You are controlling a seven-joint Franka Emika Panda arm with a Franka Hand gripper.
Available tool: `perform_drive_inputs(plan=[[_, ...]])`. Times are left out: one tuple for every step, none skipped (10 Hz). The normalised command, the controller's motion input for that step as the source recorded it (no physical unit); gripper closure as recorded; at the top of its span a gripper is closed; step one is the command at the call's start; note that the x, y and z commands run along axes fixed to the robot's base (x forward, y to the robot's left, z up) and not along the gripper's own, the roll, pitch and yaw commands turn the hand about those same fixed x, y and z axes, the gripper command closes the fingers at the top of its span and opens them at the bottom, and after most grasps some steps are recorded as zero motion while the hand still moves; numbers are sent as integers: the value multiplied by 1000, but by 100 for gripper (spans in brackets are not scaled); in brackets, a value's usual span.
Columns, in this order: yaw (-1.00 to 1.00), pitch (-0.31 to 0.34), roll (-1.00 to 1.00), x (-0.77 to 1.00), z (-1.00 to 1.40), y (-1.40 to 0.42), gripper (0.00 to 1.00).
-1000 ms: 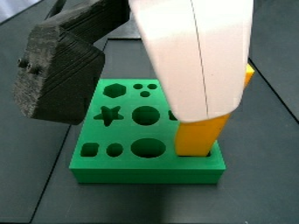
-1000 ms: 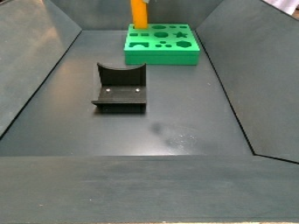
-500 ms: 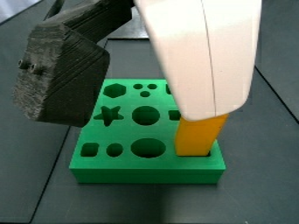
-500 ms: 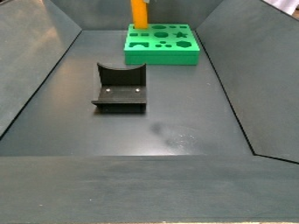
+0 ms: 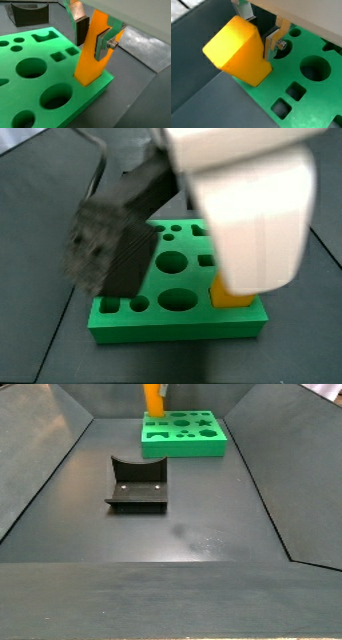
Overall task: Pick up the rectangle object. Move up. Place the rectangle object on the fixture. Regrasp the rectangle object. Move to above the board. Insert the rectangle object.
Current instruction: Insert the rectangle object.
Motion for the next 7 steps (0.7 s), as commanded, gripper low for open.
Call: perform_drive_inputs(plan=[[-240,-491,96,-334,-134,126,100],[-180,-481,173,-374,-123,274,100],[-49,-420,226,-457,-243,280,100],[-57,-411,201,-457,-283,231,100],[0,-409,0,-120,-397,0,100],[0,0,0,43,0,0,100],[-51,-30,0,306,-1000,80,100]])
